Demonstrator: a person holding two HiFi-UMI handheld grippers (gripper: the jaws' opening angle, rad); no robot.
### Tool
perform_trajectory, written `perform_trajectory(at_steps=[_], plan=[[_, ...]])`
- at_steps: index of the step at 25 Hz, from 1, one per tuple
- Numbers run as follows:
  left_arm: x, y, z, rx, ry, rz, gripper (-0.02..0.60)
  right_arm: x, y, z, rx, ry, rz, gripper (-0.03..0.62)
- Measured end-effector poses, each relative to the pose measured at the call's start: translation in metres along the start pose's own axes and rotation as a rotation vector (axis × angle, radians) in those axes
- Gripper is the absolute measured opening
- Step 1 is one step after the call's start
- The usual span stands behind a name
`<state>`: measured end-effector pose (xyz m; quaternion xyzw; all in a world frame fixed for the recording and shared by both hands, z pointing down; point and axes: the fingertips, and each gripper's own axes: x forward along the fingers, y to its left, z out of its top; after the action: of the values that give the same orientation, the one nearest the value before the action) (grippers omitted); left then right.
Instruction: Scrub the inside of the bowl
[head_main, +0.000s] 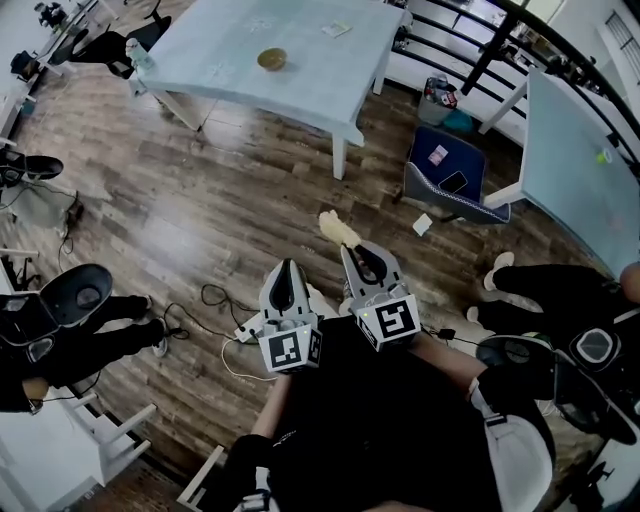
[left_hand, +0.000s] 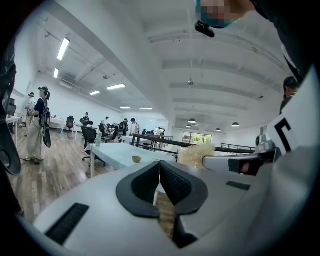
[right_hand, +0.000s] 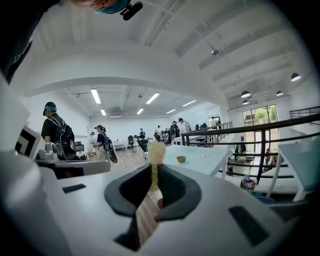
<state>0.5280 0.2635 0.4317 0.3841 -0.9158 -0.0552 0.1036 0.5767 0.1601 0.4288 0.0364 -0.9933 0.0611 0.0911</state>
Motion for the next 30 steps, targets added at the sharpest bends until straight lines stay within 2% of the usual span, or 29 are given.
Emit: perform_trajectory(at_steps=[5,10,15,20,25,30], plan=[[0.002,0.006,0.002,-0.002,-0.012,0.013,0.015,0.002,-0.005,-0.005,0.033,0.004,-0.010,0.044],[0.010,0.011,-0.001,-0.007,0.000,0.012,0.015,0.018,-0.004,-0.004,0.020,0.019,0.001,0.044],[0.042,0.028,0.002,-0.018,-0.008,-0.020,0.015,0.049,-0.009,0.000,-0.004,0.023,-0.018,0.044],[0.074,0.051,0.012,-0.037,0.011,-0.023,0.015,0.082,-0.007,-0.008,0.024,0.076,-0.043,0.044],[0.120,0.072,0.025,-0.018,0.048,-0.082,0.015,0.122,0.001,0.002,0.001,0.068,-0.045,0.044],[0.163,0.092,0.042,-0.020,-0.010,-0.150,0.015,0.174,-0.015,0.019,0.010,0.059,-0.107,0.044]])
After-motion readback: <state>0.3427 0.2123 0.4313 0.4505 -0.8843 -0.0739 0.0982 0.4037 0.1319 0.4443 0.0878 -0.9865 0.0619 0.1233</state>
